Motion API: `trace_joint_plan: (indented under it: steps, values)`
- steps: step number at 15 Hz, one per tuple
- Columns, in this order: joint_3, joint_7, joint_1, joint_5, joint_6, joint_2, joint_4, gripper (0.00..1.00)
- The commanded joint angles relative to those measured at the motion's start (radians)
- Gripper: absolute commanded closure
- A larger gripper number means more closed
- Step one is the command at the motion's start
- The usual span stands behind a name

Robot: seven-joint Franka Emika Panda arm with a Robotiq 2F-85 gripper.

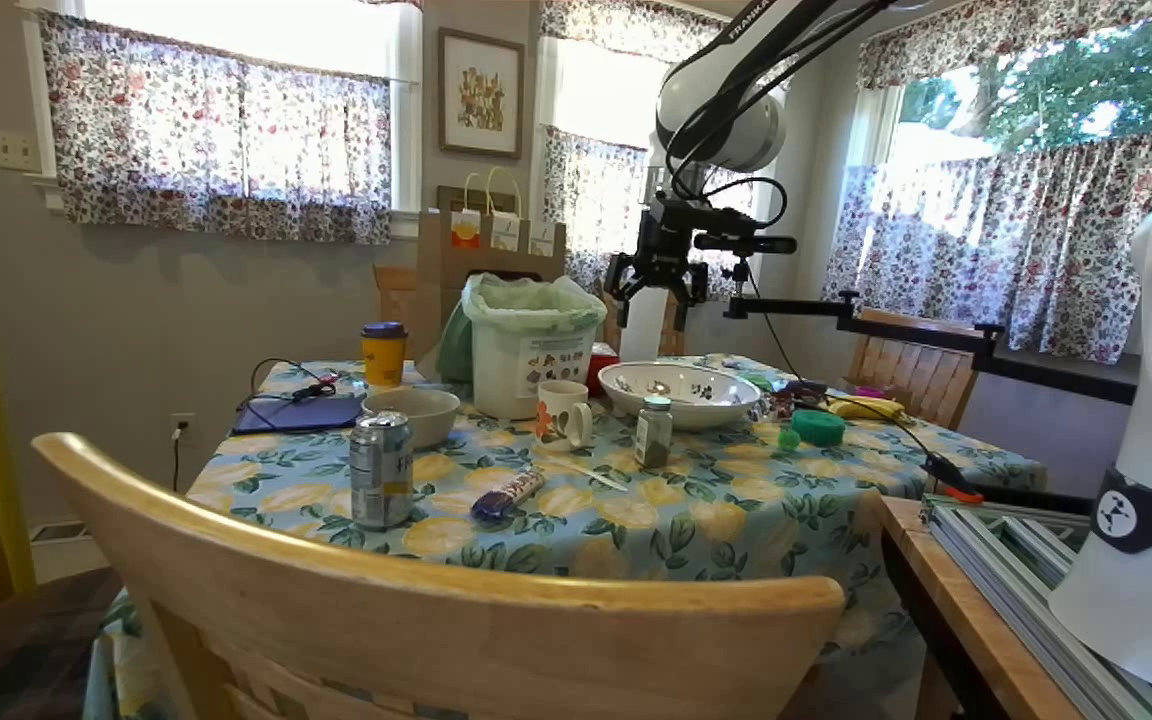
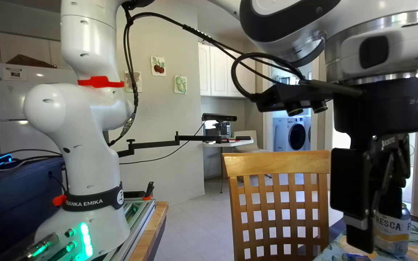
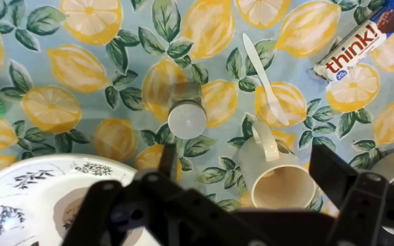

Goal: Push the chair forward

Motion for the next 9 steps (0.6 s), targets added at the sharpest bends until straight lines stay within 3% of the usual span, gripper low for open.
trace_joint_plan:
  steps: [1, 9]
  values:
    - [0.018, -0.004, -0.016, -0.004, -0.012, 0.005, 0.008, 0.0]
    - [0.121, -0.179, 0.017, 0.163, -0.024, -0.046, -0.032, 0.0]
